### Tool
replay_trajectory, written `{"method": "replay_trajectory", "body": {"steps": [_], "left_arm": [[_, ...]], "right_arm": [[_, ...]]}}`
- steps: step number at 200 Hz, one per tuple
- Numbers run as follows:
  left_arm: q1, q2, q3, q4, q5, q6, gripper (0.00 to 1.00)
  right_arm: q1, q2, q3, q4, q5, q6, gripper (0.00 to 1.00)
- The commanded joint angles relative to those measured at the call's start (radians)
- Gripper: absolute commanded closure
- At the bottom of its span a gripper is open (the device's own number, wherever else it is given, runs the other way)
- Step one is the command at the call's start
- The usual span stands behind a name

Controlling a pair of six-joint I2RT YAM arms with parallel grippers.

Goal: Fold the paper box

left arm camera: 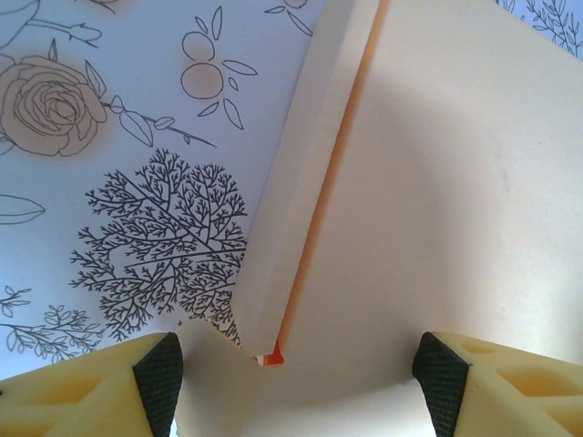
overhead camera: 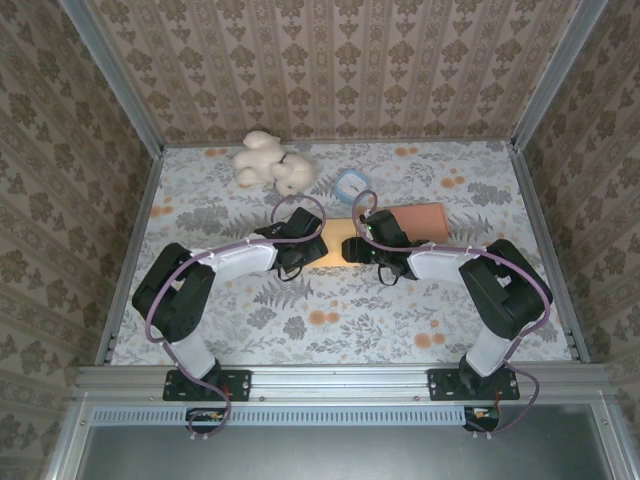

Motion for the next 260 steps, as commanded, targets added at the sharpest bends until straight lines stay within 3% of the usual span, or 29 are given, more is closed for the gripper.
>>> {"method": "replay_trajectory", "body": {"steps": [1, 59, 104, 215, 260], "left_arm": [[0.016, 0.018, -0.035, 0.019, 0.022, -0.06, 0.28], [0.025, 0.026, -0.041, 0.082, 0.133, -0.134, 0.29], [0.027, 0.024, -0.033, 0.074, 0.095, -0.103, 0.39], [0.05, 0.057, -0.031, 0.058, 0.06, -0.067, 0.38], [0.051, 0.06, -0.031, 0.061, 0.068, -0.068, 0.38]], "right_arm": [[-0.004, 0.014, 0.008, 0.003, -0.023, 0.012, 0.39], [-0.004, 0.031, 0.004, 0.017, -0.023, 0.024, 0.4], [-0.004, 0.034, 0.004, 0.017, -0.026, 0.02, 0.41], [0.001, -0.086, -0.052, -0.015, -0.05, 0.008, 0.4], [0.003, -0.063, -0.089, 0.034, -0.072, 0.037, 0.41]]}}
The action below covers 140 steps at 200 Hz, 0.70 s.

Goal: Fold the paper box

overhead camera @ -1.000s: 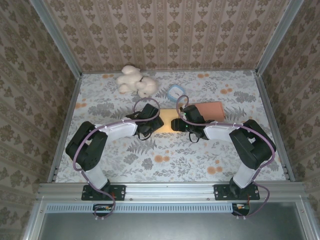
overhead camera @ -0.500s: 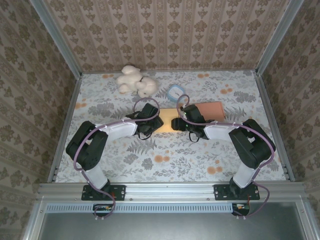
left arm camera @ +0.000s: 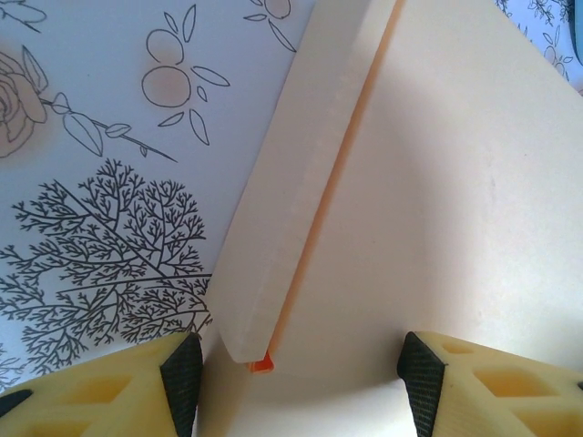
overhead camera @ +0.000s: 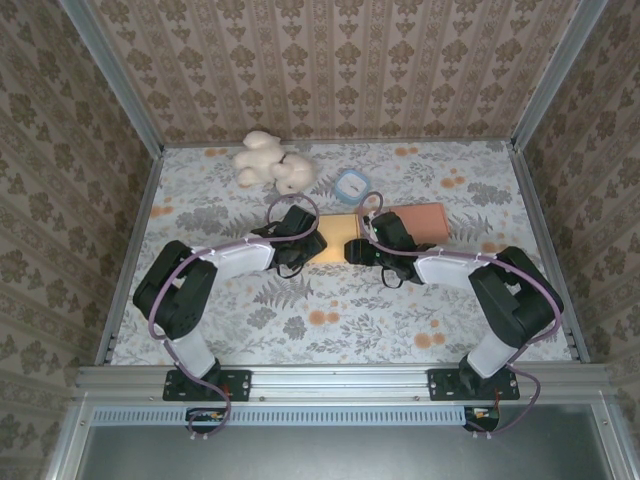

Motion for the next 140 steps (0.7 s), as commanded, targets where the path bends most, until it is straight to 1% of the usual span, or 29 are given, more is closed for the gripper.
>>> {"method": "replay_trajectory", "body": {"steps": [1, 32, 89, 140], "left_arm": [[0.011, 0.041, -0.006, -0.055, -0.016, 0.022, 0.38], [0.012, 0.041, 0.0, -0.062, -0.015, 0.024, 0.38], [0.018, 0.041, -0.005, -0.062, -0.02, 0.028, 0.38], [0.022, 0.042, -0.004, -0.065, -0.017, 0.03, 0.38]], "right_arm": [[0.006, 0.008, -0.03, 0.022, -0.033, 0.023, 0.41], [0.006, 0.043, -0.037, 0.079, -0.06, 0.039, 0.46], [0.009, 0.038, -0.042, 0.095, -0.078, 0.06, 0.51], [0.008, 0.044, -0.061, 0.127, -0.117, 0.086, 0.52]]}}
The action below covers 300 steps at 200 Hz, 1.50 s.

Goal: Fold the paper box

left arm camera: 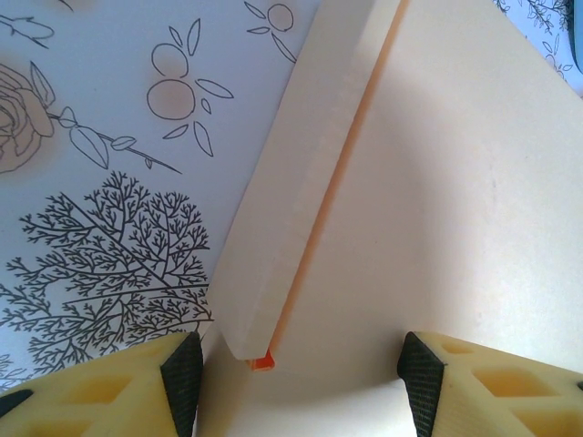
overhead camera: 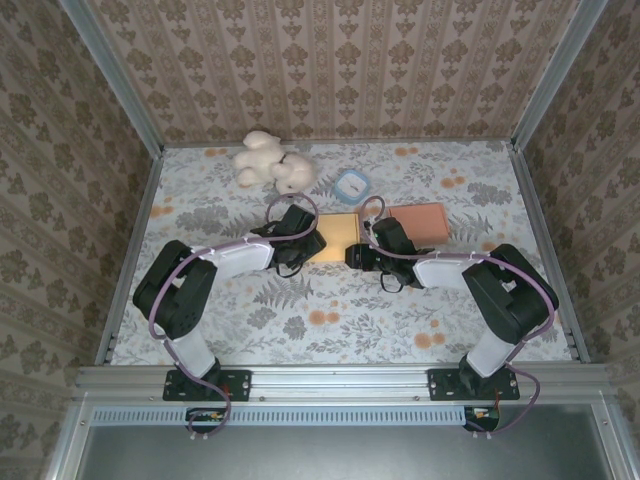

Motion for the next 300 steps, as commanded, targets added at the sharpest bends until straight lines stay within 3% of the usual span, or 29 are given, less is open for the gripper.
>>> {"method": "replay_trajectory", "body": {"steps": [1, 93, 184, 264, 300], "left_arm": [[0.013, 0.041, -0.003, -0.067, -0.016, 0.022, 0.38], [0.014, 0.043, -0.008, -0.06, -0.01, 0.022, 0.38], [0.016, 0.058, -0.013, -0.047, 0.012, 0.031, 0.39], [0.023, 0.091, 0.005, -0.036, 0.064, 0.035, 0.39], [0.023, 0.107, 0.013, -0.027, 0.092, 0.037, 0.39]], "right_arm": [[0.006, 0.012, -0.017, 0.035, -0.057, 0.027, 0.52], [0.007, 0.025, -0.02, 0.045, -0.002, -0.023, 0.54], [0.011, 0.075, -0.144, 0.396, 0.037, -0.141, 0.55], [0.036, 0.17, -0.094, 0.417, 0.165, -0.296, 0.53], [0.05, 0.232, -0.046, 0.412, 0.206, -0.296, 0.52]]}}
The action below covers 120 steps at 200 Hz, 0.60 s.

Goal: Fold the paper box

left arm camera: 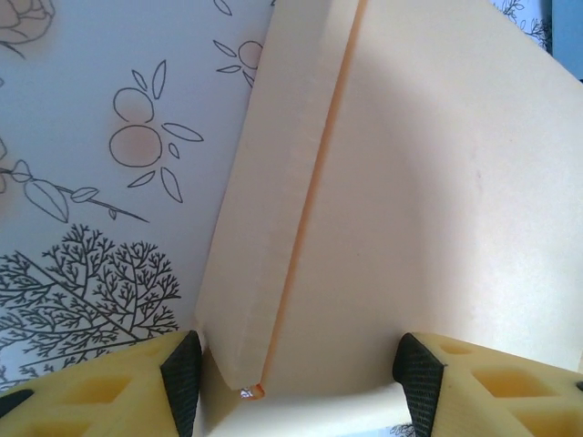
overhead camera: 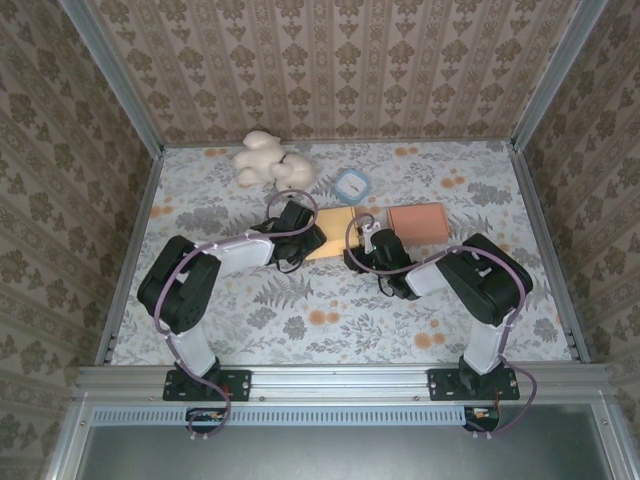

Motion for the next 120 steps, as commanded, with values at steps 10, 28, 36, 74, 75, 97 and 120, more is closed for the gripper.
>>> {"method": "replay_trajectory", "body": {"steps": [10, 28, 36, 74, 75, 97, 120], "left_arm": [[-0.001, 0.066, -0.01, -0.073, 0.057, 0.017, 0.39], [-0.002, 0.07, -0.008, -0.073, 0.057, 0.018, 0.39], [0.001, 0.07, -0.006, -0.074, 0.059, 0.02, 0.39], [0.001, 0.067, 0.007, -0.084, 0.068, 0.027, 0.39], [0.0, 0.066, 0.007, -0.084, 0.068, 0.028, 0.39], [0.001, 0.056, 0.024, -0.101, 0.071, 0.035, 0.39], [0.001, 0.039, 0.045, -0.121, 0.074, 0.043, 0.38]], "right_arm": [[0.027, 0.066, 0.041, -0.012, 0.051, -0.024, 0.51], [0.028, 0.076, 0.052, -0.003, 0.076, -0.016, 0.48], [0.029, 0.081, 0.063, -0.01, 0.082, -0.016, 0.47], [0.029, 0.096, 0.084, -0.011, 0.077, -0.003, 0.44], [0.029, 0.095, 0.083, -0.011, 0.076, -0.002, 0.44], [0.028, 0.067, 0.105, -0.07, 0.058, 0.014, 0.44], [0.025, 0.055, 0.149, -0.154, 0.057, 0.007, 0.44]]}}
